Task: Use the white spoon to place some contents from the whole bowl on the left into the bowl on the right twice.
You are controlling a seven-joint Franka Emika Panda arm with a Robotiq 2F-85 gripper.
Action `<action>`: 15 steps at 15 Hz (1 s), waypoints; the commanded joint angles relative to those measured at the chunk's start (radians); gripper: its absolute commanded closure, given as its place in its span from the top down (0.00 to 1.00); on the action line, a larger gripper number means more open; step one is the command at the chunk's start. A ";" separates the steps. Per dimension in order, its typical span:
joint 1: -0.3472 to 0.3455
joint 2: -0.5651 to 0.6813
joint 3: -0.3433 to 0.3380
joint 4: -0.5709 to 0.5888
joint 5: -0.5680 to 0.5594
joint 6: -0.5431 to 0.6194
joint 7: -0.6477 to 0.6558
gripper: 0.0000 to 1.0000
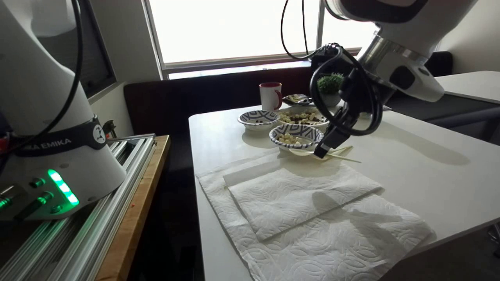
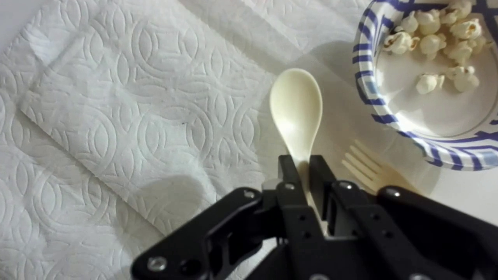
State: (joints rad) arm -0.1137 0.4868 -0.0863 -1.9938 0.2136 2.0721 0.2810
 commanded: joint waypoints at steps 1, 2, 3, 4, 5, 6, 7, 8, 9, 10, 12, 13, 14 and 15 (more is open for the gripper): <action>-0.017 0.046 -0.007 0.036 0.017 0.045 -0.050 0.12; -0.019 0.048 -0.004 0.040 0.020 0.044 -0.055 0.39; -0.007 0.024 -0.001 0.026 0.006 0.058 -0.057 0.40; 0.006 -0.010 0.004 0.010 0.000 0.046 -0.052 0.46; 0.022 -0.048 0.008 -0.004 -0.010 0.016 -0.041 0.52; 0.040 -0.085 0.012 -0.015 -0.015 -0.018 -0.013 0.58; 0.061 -0.121 0.019 -0.023 -0.018 -0.057 0.011 0.67; 0.079 -0.151 0.026 -0.026 -0.021 -0.096 0.025 0.73; 0.105 -0.183 0.031 -0.029 -0.025 -0.132 0.068 0.81; 0.131 -0.215 0.039 -0.040 -0.018 -0.131 0.122 0.87; 0.188 -0.278 0.054 -0.077 -0.063 -0.070 0.193 0.99; 0.217 -0.310 0.064 -0.098 -0.119 -0.041 0.208 1.00; 0.237 -0.337 0.081 -0.119 -0.152 -0.023 0.203 1.00; 0.255 -0.364 0.098 -0.141 -0.181 -0.004 0.200 1.00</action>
State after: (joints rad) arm 0.0944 0.2275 -0.0220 -2.0310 0.1231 1.9950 0.4565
